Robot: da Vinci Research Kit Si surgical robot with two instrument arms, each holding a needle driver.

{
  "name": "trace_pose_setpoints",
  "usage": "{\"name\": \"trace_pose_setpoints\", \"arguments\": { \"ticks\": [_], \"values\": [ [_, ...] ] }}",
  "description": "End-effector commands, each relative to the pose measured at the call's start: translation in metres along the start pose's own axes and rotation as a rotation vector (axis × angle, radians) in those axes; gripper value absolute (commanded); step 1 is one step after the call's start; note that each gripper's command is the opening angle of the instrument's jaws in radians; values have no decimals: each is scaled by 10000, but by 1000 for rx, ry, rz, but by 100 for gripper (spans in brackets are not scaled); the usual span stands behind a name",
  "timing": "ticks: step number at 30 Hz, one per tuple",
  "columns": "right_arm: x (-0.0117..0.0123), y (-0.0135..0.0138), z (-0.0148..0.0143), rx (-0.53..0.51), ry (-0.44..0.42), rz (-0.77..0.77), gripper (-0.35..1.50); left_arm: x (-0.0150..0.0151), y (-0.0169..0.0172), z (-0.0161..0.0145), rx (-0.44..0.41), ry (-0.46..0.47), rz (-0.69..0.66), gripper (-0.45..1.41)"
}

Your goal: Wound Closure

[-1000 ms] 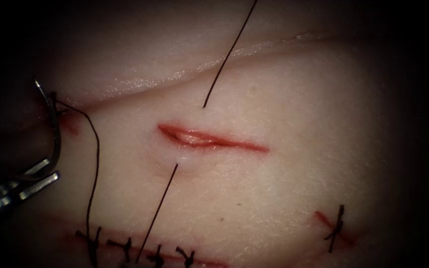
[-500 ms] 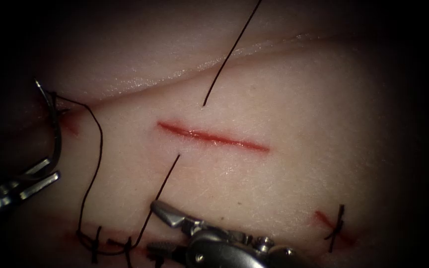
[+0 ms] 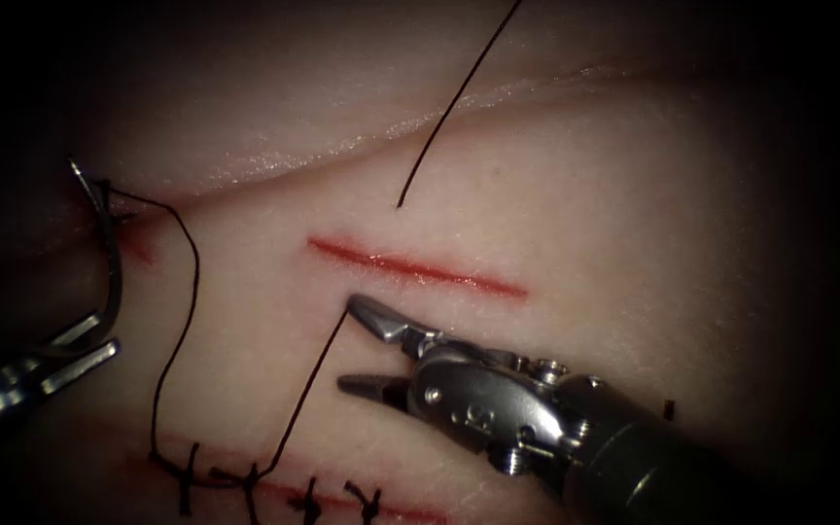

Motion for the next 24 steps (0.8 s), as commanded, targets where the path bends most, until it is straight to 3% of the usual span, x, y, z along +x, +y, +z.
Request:
{"name": "trace_pose_setpoints", "arguments": {
  "ticks": [1, 3, 7, 8, 10, 19, 24],
  "values": [
    [-7, -8, 21, 10, -5, -6, 123, -8, 8, -3, -3, -4, -2, -45],
    [-10, -10, 26, 33, -18, -11, 115, -8, 8, -3, -3, -4, -2, -45],
    [-17, -10, 30, 46, -23, -16, 56, -7, 9, -4, -3, -4, -2, -45],
    [-17, -10, 30, 46, -23, -16, 56, -7, 9, -4, -3, -4, -2, -45],
    [-18, -11, 30, 47, -19, -18, -33, -7, 9, -4, -2, -4, -2, -45],
    [-16, -19, 14, 98, -8, -41, -35, -9, 10, -5, -2, -3, 0, -45],
    [6, -38, -13, 100, 3, -55, -35, -9, 11, -5, -1, -3, 0, -45]
  ]
}}
